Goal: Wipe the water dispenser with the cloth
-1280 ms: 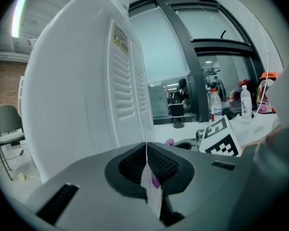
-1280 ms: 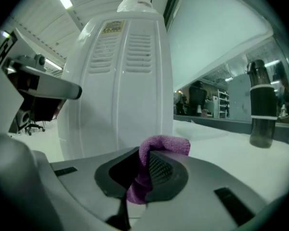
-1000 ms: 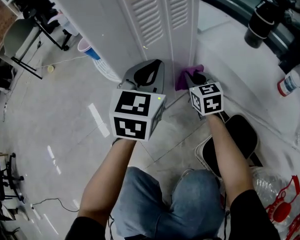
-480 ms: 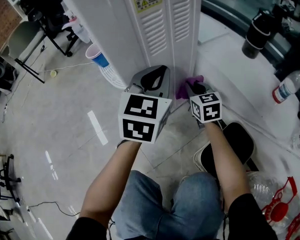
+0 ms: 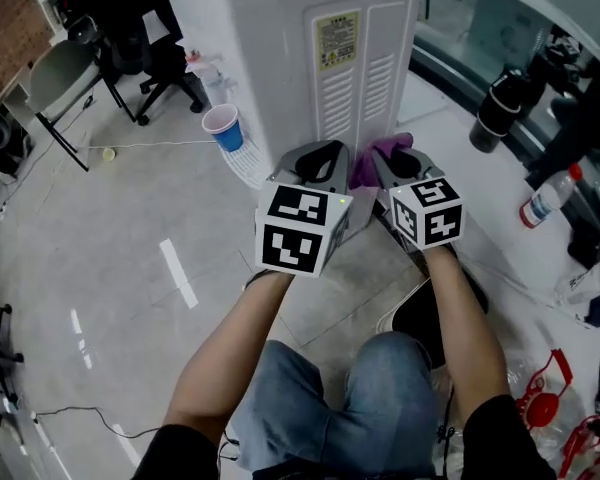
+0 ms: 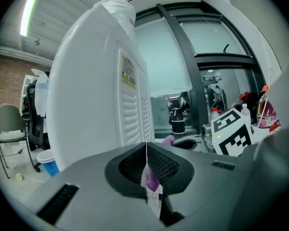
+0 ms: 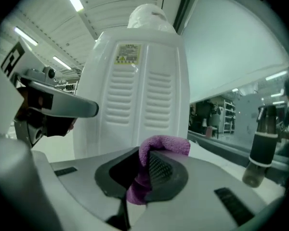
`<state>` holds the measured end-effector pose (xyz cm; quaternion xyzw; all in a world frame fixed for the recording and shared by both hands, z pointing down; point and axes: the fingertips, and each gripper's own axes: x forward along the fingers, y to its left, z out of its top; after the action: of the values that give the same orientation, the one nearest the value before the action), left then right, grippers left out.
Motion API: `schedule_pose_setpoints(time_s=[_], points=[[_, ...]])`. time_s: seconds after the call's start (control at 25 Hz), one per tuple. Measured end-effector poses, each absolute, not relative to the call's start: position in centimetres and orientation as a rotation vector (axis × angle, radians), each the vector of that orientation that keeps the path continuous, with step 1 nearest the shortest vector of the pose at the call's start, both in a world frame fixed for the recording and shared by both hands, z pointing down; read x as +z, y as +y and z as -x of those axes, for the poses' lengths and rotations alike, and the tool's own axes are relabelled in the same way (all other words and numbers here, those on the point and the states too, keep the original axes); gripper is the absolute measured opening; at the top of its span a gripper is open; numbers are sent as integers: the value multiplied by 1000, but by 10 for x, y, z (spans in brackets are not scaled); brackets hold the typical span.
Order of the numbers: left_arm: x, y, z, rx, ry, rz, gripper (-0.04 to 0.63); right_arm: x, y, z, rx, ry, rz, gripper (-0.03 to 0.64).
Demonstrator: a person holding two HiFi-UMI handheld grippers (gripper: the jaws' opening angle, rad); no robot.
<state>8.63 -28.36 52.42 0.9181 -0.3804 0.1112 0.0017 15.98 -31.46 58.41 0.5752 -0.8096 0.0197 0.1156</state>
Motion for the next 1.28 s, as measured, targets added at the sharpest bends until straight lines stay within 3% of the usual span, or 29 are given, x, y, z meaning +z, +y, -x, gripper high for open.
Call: schedule_pose_setpoints(time_s=[0.92,1.28], points=[[425,-257,-18,300,-1298,-2947,28,325,-280,-108,-429,-2468,-1692,32],[415,-259,0,276,-1328,-2904,28,267,-285,-96,-517,-2508,-1746,32]])
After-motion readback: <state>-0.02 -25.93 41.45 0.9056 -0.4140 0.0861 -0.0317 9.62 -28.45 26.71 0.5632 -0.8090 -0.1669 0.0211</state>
